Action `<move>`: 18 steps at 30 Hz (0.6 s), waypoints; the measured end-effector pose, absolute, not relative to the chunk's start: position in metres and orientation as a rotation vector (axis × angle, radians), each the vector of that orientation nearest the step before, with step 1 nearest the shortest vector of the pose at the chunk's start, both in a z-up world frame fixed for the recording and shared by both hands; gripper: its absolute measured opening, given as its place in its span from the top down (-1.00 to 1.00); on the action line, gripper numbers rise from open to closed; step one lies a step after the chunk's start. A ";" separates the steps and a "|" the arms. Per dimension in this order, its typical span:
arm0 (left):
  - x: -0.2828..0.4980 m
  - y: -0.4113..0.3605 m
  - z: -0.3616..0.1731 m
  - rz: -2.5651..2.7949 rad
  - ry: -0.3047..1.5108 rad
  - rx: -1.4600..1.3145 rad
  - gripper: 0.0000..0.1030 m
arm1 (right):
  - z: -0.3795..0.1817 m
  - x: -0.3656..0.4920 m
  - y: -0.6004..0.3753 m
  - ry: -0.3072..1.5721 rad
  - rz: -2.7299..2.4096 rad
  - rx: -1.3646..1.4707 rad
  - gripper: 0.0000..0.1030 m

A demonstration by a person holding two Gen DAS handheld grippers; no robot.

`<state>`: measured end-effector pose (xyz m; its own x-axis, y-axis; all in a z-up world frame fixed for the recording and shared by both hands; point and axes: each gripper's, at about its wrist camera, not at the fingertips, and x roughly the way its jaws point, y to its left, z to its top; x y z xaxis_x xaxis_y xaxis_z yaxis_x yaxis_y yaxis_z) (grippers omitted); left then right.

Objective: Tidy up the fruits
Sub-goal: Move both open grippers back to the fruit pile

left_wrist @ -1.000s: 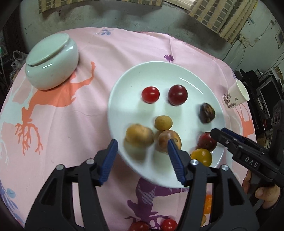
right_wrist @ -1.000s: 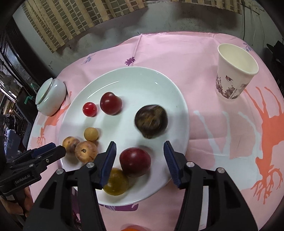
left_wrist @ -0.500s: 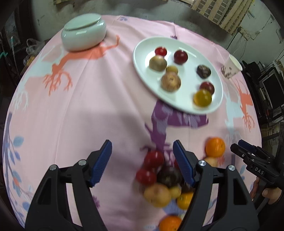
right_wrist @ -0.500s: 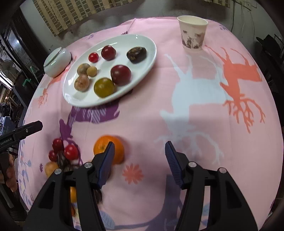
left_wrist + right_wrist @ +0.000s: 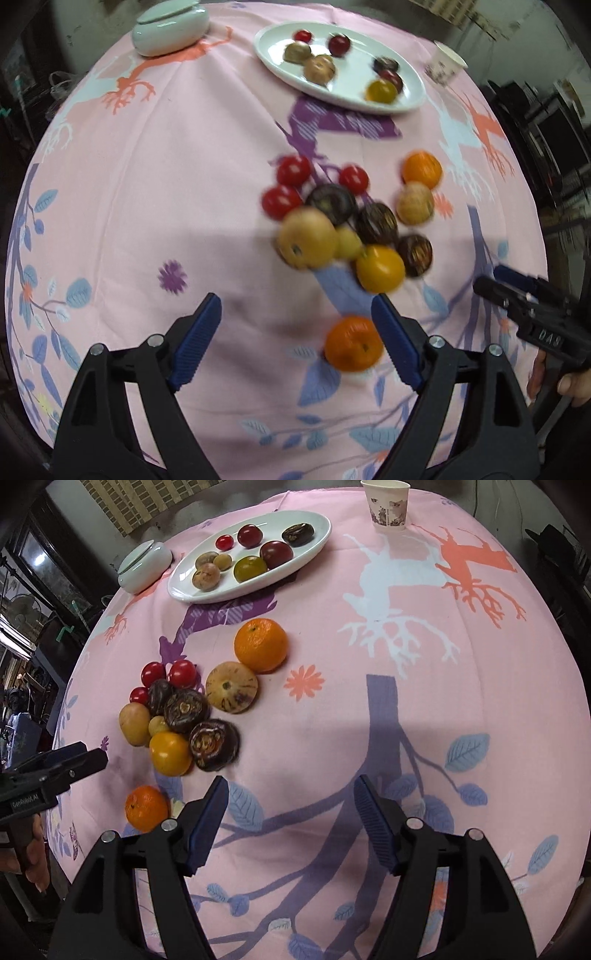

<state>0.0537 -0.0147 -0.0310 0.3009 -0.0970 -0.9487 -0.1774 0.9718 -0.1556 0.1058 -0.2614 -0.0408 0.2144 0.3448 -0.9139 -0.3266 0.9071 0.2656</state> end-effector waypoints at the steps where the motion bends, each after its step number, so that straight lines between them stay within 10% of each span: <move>1: 0.049 -0.023 -0.034 0.031 1.283 -0.225 -0.66 | -0.040 0.103 -0.262 1.275 0.467 0.022 -0.37; 18: 0.036 -0.064 -0.058 -0.018 1.300 -0.076 -0.60 | -0.039 0.075 -0.268 1.273 0.468 0.034 -0.37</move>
